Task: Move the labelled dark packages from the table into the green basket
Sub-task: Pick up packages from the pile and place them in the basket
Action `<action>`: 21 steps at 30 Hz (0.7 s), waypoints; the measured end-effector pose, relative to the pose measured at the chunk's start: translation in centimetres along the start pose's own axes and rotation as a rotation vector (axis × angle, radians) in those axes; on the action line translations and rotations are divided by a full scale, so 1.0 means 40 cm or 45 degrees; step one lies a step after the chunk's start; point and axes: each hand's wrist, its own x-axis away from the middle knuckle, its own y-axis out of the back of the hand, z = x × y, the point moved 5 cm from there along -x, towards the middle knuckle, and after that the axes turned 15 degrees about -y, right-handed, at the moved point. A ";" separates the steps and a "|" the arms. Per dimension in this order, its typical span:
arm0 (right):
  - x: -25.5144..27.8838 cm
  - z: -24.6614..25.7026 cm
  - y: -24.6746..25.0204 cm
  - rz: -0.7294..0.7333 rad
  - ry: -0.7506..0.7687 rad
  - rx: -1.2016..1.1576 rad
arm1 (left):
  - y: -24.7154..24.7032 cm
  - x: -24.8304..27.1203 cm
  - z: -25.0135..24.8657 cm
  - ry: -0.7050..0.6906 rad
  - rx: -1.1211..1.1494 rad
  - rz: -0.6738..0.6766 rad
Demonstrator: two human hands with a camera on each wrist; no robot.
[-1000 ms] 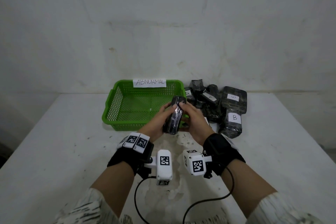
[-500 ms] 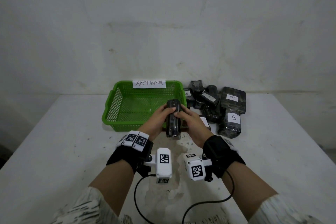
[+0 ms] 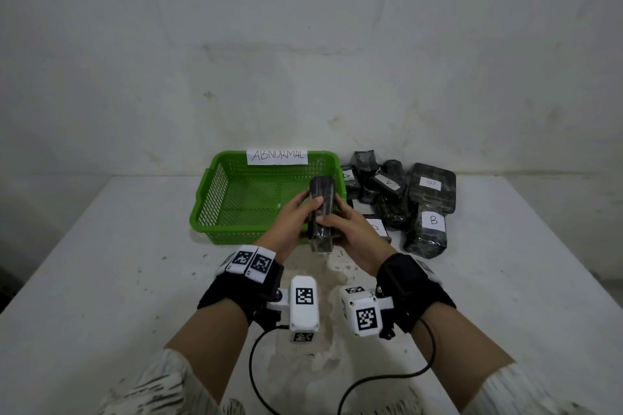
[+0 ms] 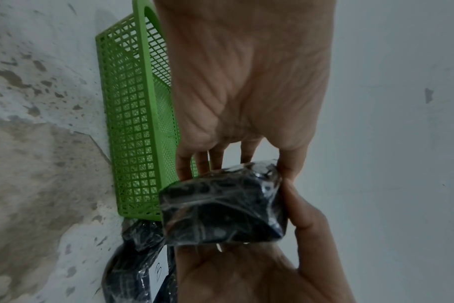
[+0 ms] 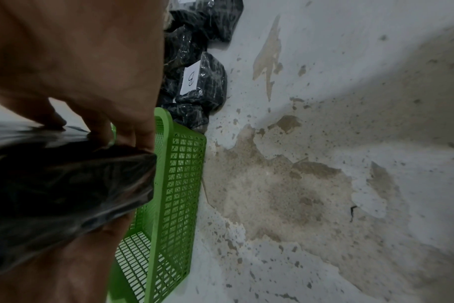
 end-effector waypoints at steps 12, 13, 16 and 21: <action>-0.017 -0.016 0.021 -0.127 0.040 -0.157 | 0.006 0.005 -0.004 -0.009 0.148 -0.050; -0.018 -0.014 0.031 -0.168 0.057 -0.214 | 0.018 0.001 -0.004 -0.023 0.136 -0.089; -0.019 -0.006 0.063 -0.275 0.099 -0.322 | 0.046 -0.005 -0.003 -0.049 0.053 -0.136; -0.008 0.005 0.072 -0.291 0.109 -0.368 | 0.038 0.003 -0.008 -0.012 -0.052 -0.085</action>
